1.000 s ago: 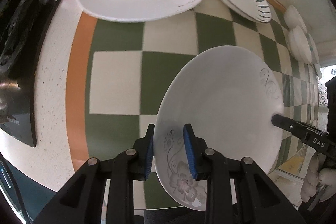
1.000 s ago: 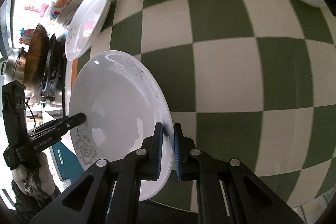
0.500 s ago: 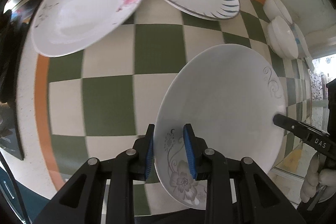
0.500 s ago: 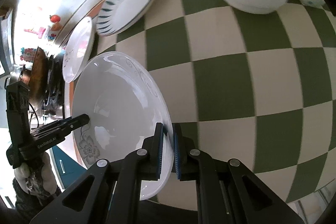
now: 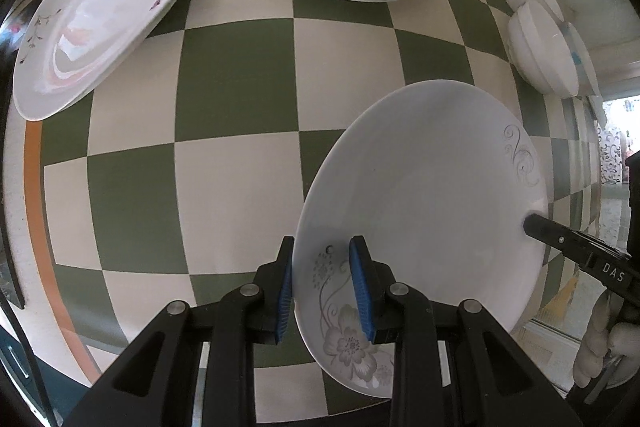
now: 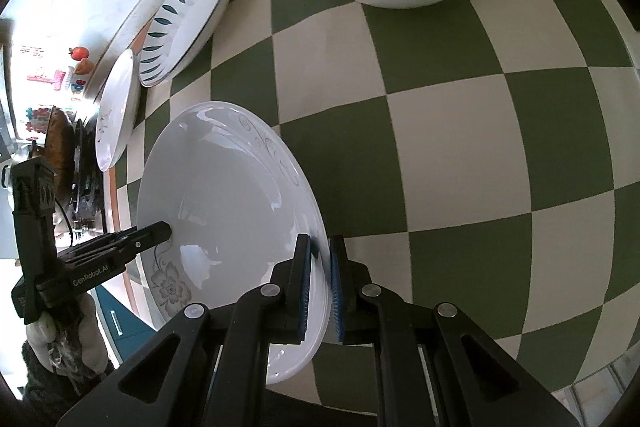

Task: Organize plates and bowls
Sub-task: 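Lift the grey floral plate with both grippers toward the pink-flower plate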

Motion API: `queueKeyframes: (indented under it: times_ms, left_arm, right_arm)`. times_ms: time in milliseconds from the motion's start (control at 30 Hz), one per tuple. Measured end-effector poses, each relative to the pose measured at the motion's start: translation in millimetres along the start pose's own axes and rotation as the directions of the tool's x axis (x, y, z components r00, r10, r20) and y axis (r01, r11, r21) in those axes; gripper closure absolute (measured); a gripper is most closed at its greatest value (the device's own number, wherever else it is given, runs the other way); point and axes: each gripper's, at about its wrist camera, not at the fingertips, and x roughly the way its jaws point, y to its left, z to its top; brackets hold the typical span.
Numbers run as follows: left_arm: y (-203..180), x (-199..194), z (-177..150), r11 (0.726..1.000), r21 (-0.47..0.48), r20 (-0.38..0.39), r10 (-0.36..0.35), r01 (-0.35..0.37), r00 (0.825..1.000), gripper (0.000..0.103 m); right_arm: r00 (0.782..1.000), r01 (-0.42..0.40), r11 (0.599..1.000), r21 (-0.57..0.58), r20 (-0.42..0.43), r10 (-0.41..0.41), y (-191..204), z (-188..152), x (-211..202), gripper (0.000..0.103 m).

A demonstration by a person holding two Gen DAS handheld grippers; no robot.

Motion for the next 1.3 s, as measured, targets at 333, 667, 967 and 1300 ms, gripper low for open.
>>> queueKeyframes:
  times_ms: [333, 667, 967, 1300]
  left_arm:
    - [-5, -1, -4, 1.000, -0.009, 0.000, 0.021, -0.021, 1.000, 0.079]
    - [1, -2, -6, 0.999, -0.046, -0.023, 0.010, -0.011, 1.000, 0.078]
    - [38, -103, -14, 0.976, -0.217, 0.209, 0.047, -0.001, 0.977, 0.067]
    - [177, -107, 7, 0.848, -0.527, 0.232, 0.084, 0.053, 0.969, 0.067]
  right_arm:
    - [1.000, -0.007, 1.000, -0.011, -0.014, 0.006, -3, 4, 5, 0.092]
    - [0.998, -0.019, 1.000, 0.003, -0.053, 0.020, -9, 6, 6, 0.089]
    - [0.995, -0.029, 0.995, -0.094, 0.091, 0.038, 32, 7, -79, 0.083]
    - [0.980, -0.191, 0.902, -0.388, -0.028, 0.195, 212, 104, -25, 0.053]
